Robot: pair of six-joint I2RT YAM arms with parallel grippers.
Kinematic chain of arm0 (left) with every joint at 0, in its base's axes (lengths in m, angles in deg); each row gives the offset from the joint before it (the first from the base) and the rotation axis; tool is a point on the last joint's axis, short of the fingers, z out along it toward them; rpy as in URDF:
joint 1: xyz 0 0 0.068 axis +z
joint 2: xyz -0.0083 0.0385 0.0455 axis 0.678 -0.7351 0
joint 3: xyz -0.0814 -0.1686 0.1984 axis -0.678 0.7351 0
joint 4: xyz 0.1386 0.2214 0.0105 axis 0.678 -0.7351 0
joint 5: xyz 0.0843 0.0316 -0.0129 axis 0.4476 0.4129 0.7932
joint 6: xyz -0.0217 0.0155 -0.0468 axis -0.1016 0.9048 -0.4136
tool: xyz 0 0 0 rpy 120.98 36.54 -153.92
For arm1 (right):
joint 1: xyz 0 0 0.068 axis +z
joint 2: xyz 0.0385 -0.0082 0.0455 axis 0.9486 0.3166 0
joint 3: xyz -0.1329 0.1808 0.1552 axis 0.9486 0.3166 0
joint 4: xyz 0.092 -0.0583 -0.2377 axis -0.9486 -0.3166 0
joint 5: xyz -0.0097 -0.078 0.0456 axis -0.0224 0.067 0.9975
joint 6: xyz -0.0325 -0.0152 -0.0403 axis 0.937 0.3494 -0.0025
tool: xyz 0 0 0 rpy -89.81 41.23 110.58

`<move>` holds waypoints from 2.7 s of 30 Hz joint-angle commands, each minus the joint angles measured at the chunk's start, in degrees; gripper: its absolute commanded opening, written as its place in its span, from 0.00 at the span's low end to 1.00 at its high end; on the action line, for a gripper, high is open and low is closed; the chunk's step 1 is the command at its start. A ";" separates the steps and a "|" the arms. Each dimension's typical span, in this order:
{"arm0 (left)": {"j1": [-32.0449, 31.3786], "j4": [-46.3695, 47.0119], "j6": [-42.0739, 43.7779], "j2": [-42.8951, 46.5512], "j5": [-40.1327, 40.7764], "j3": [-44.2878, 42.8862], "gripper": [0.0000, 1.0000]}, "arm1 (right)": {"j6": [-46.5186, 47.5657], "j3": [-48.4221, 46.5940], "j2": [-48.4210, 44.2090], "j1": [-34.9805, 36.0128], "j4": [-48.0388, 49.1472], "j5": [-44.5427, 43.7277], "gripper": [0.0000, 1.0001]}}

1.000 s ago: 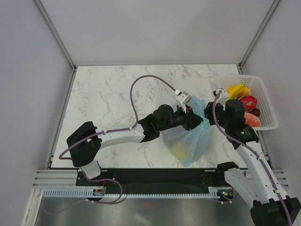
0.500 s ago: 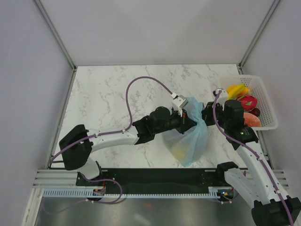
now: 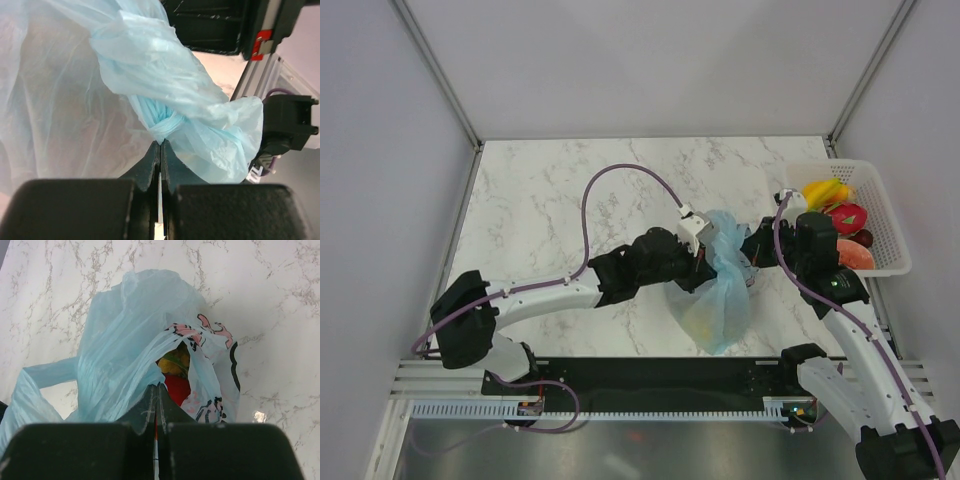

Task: Place the fake fruits into the plastic bag and tie a complex knot
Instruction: Tie the plastic bag at the center of the board.

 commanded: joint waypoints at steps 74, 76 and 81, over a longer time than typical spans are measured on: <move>19.85 -6.56 -5.07 20.23 -4.45 17.48 0.02 | -37.47 22.30 -25.13 -12.76 15.16 2.52 0.98; 19.94 -6.56 -5.16 19.71 -4.45 17.04 0.02 | -38.44 22.83 -23.73 -9.88 16.66 1.03 0.98; 19.85 -6.56 -5.16 18.91 -4.28 16.25 0.02 | -39.77 21.87 -17.67 -0.03 15.35 -4.77 0.86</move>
